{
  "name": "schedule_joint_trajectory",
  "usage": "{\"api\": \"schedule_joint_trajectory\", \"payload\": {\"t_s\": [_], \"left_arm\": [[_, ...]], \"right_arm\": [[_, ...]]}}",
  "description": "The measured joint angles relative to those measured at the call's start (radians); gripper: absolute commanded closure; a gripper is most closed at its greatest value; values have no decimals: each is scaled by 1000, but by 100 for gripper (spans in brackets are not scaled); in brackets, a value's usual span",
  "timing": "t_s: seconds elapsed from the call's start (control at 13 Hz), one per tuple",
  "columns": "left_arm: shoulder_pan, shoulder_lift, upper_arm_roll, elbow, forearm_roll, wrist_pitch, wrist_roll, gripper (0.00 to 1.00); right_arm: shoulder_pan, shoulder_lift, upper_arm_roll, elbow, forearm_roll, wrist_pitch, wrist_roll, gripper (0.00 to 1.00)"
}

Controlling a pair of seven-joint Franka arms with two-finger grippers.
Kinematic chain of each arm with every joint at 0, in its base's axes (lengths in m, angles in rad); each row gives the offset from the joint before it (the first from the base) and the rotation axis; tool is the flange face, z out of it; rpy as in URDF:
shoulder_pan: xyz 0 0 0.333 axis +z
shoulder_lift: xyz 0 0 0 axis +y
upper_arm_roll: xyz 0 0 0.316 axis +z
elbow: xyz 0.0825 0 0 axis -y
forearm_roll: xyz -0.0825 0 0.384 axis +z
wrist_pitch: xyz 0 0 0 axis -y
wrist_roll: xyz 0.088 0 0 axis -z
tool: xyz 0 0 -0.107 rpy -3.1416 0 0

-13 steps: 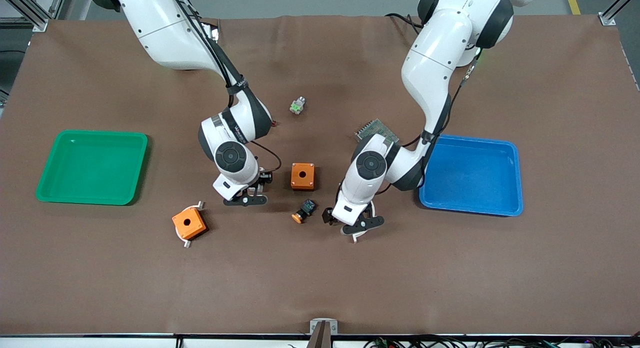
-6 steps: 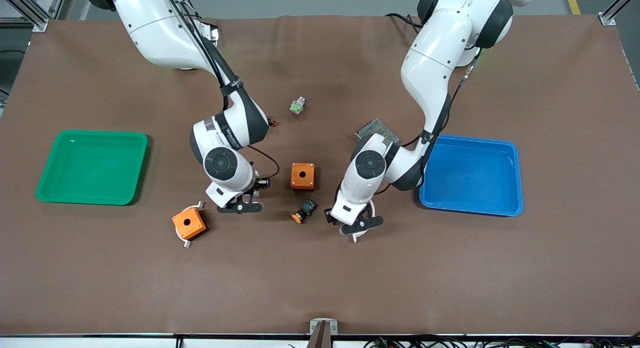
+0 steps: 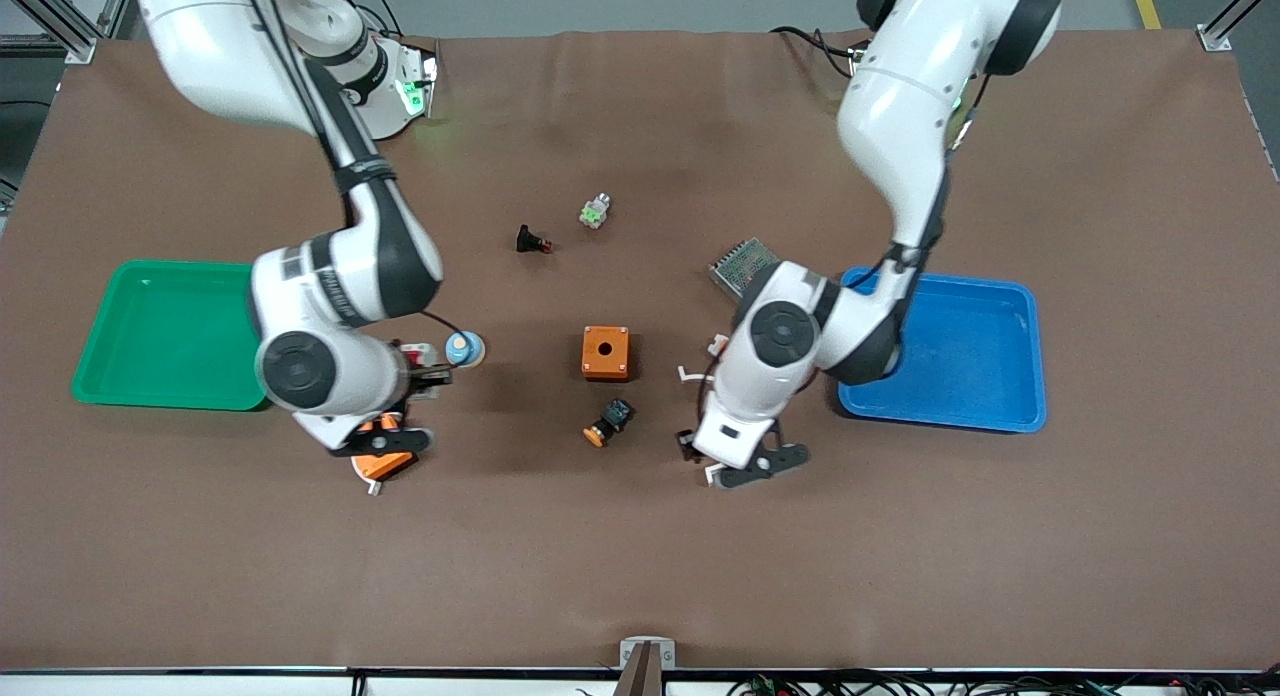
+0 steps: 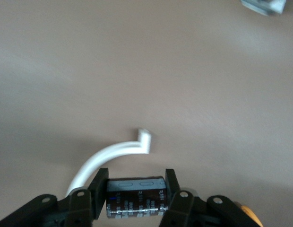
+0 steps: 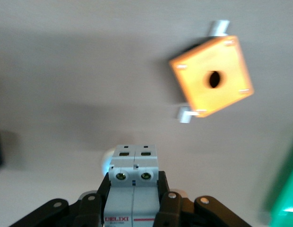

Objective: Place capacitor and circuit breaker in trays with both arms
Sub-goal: 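Carry the capacitor to the blue tray while the right gripper carries the breaker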

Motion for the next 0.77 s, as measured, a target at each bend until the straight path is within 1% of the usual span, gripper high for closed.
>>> {"api": "schedule_joint_trajectory", "payload": {"t_s": [0.08, 0.23, 0.38, 0.46, 0.54, 0.77], "left_arm": [[35, -40, -1, -2, 0, -81, 27, 100], [95, -102, -2, -18, 0, -227, 90, 100], [149, -141, -2, -66, 0, -320, 212, 100], [180, -156, -2, -103, 0, -341, 284, 100], [212, -167, -2, -148, 0, -349, 355, 100], [305, -178, -2, -263, 0, -349, 548, 100]], "right_arm": [[-40, -8, -2, 1, -23, -20, -82, 99], [-130, -25, -5, -1, -41, -57, -198, 99], [-221, -34, -6, -16, -43, -72, -298, 98], [-261, -41, -6, -30, -56, -72, -345, 99], [-286, -52, -6, -42, -91, -71, -369, 98], [-305, -114, -5, -91, -187, -68, -379, 99]]}}
